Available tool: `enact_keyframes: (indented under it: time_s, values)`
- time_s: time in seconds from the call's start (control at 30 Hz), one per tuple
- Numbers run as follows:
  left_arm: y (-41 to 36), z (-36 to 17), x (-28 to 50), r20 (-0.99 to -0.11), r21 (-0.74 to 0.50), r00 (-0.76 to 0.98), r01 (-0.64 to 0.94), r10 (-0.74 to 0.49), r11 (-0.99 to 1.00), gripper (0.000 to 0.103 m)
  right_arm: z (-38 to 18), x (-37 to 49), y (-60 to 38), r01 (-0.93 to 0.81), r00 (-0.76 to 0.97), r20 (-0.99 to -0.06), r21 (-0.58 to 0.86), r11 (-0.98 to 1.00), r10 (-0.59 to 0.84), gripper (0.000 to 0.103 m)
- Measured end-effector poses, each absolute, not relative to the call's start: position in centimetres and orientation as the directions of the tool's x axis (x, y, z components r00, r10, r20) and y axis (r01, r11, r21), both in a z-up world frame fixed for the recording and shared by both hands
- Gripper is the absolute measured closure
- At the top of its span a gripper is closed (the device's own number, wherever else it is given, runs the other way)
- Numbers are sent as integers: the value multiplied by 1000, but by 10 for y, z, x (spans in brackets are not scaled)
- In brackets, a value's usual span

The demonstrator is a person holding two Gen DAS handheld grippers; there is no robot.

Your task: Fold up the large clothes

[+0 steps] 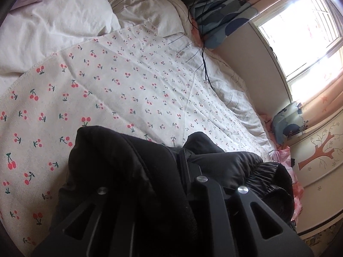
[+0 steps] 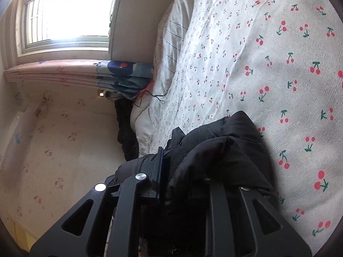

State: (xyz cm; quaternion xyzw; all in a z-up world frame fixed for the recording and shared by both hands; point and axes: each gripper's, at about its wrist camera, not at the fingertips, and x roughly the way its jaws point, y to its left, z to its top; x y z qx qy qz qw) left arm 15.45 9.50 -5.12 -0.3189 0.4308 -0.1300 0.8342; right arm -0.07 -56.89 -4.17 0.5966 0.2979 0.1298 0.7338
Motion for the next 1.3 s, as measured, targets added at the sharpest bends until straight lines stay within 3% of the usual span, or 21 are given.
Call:
enact_keyframes:
  time_s: [0.03,0.1,0.13,0.23,0.3,0.33,0.37,0.43,0.57,0.63,0.73,0.8,0.9,0.97,1.03,1.13,1.3]
  values:
    - [97,-52,156,-634,-654,592,-68,-498,753,89,-36,0,-568,142,791,-264,957,255,552,55]
    - [102,-53,156,-616,-689,590,-82,-522,720,87,-17,1,-564,89,793,-250,949,301,555,35]
    - [105,-53,157,-609,-701,589,-88,-531,708,86,-8,3,-562,77,790,-262,939,335,554,30]
    - [114,-55,158,-574,-757,586,-111,-573,644,81,12,11,-549,66,776,-311,905,420,548,24]
    - [126,-58,157,-471,-852,590,-111,-656,512,58,28,11,-531,29,757,-360,853,521,546,21]
    - [136,-61,155,-376,-912,601,-106,-705,395,51,35,12,-517,9,747,-406,798,602,527,19]
    - [142,-61,153,-308,-944,614,-101,-726,315,37,38,13,-509,-6,738,-430,767,642,520,18]
    - [152,-56,149,-248,-965,640,-98,-727,243,32,35,20,-495,-4,713,-470,739,674,520,18]
    - [119,6,137,-321,-846,614,156,-721,510,30,27,40,-461,-26,637,-611,592,806,470,18]
    - [79,39,123,-388,-697,587,318,-711,643,27,20,55,-443,-14,596,-694,494,869,404,18]
    - [32,61,100,-428,-527,539,504,-726,684,21,3,77,-432,23,545,-770,409,912,332,18]
    - [-8,57,92,-520,-409,498,568,-694,714,21,-10,94,-430,48,512,-806,371,928,296,18]
    - [-35,22,107,-649,-342,488,499,-584,797,21,-15,105,-435,107,507,-829,333,937,237,18]
    - [-39,-13,129,-735,-329,478,368,-481,869,21,5,96,-431,109,586,-785,324,940,202,19]
    - [-32,-31,138,-735,-374,470,319,-489,871,21,27,86,-404,-23,648,-723,296,955,239,19]
    - [-33,-29,142,-730,-377,495,286,-472,881,21,25,100,-359,-149,588,-771,196,969,247,19]
    - [-33,-37,150,-735,-364,507,265,-450,893,21,-31,162,-358,-55,484,-858,167,984,173,16]
